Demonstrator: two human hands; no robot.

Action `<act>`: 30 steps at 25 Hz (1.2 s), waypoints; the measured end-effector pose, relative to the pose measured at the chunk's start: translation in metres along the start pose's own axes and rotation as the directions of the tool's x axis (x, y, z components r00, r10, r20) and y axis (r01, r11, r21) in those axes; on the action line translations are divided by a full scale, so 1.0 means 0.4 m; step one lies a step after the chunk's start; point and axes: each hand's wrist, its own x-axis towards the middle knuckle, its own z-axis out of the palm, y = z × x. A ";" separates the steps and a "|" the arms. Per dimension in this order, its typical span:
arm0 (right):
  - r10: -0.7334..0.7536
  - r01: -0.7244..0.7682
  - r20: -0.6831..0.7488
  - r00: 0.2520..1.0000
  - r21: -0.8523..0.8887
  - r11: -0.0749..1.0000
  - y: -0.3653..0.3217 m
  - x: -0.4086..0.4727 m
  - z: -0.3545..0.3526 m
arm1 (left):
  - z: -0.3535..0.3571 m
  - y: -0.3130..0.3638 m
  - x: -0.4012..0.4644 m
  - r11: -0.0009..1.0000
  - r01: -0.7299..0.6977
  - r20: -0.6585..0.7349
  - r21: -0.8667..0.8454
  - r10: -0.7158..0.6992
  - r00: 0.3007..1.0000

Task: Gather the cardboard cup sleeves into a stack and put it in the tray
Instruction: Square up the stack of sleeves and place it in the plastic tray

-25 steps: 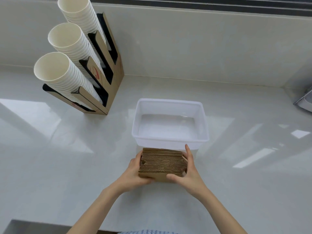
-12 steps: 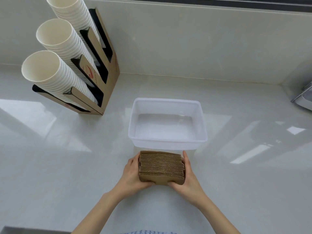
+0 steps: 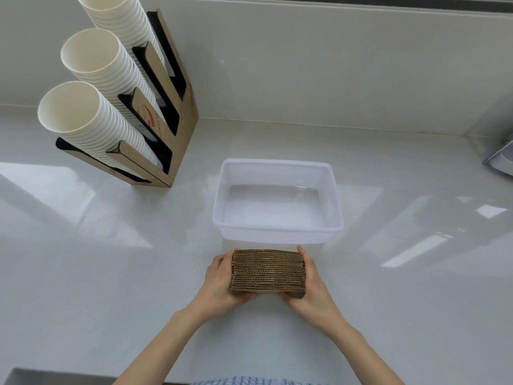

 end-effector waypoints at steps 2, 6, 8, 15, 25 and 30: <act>-0.012 0.013 0.041 0.999 -0.029 0.999 0.000 -0.003 -0.011 | -0.012 -0.006 0.000 1.000 0.004 0.066 0.020 -0.006 0.998; 0.005 -0.004 0.107 0.994 -0.012 1.000 0.010 0.002 -0.051 | -0.047 -0.025 0.009 0.999 0.037 0.208 0.004 -0.038 0.977; 0.016 -0.013 0.108 0.994 -0.027 1.000 0.011 0.008 -0.062 | -0.057 -0.028 0.014 0.999 0.055 0.236 -0.002 -0.053 0.970; -0.031 0.035 0.068 0.997 -0.052 0.998 -0.007 0.006 -0.054 | -0.037 -0.004 0.013 0.999 0.037 0.109 -0.010 -0.036 0.993; -0.005 0.003 0.127 0.992 0.012 1.000 -0.021 -0.005 -0.060 | -0.029 0.000 0.022 0.996 0.002 0.146 -0.091 0.011 0.989; 0.048 -0.085 0.166 0.985 0.220 0.972 -0.047 -0.017 -0.096 | -0.071 0.036 0.008 0.938 0.167 0.281 -0.303 -0.079 0.956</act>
